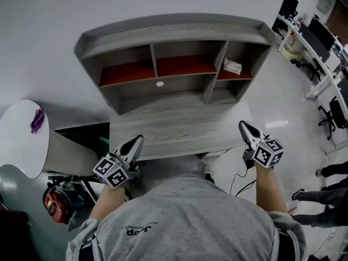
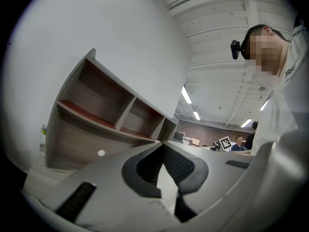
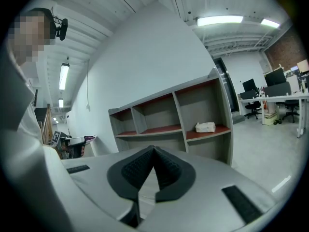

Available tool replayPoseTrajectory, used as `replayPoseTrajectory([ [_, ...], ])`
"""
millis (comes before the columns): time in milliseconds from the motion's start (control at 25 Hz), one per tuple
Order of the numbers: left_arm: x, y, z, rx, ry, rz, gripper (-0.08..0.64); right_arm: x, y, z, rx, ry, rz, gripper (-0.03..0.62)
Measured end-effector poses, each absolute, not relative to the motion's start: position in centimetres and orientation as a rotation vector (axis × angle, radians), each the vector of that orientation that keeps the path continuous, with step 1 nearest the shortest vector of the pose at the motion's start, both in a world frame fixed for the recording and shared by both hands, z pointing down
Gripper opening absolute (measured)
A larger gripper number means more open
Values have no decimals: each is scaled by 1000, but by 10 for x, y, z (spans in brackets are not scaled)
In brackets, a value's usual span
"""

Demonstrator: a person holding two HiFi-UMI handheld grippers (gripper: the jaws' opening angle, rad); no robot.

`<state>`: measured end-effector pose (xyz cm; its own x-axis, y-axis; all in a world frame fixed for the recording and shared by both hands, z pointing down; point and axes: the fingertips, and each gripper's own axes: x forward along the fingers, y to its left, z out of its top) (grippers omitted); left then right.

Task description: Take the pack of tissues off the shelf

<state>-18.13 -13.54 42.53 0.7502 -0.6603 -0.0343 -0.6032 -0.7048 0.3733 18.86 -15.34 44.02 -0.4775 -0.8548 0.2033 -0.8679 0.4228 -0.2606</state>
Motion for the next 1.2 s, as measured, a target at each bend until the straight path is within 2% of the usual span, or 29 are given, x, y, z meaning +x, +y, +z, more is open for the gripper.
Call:
replayPoseTrajectory([
  [320, -136, -198, 420, 2558, -1182, -228, 20, 245, -250, 446, 1460, -2700, 495, 2],
  [800, 10, -290, 404, 2533, -1287, -222, 20, 330, -390, 462, 1262, -2711, 376, 2],
  [1000, 23, -302, 412, 2529, -1286, -156, 20, 337, -420, 474, 1324, -2646, 347, 37],
  [1200, 23, -315, 414, 2554, -1254, -153, 20, 336, -438, 483, 1366, -2566, 285, 37],
])
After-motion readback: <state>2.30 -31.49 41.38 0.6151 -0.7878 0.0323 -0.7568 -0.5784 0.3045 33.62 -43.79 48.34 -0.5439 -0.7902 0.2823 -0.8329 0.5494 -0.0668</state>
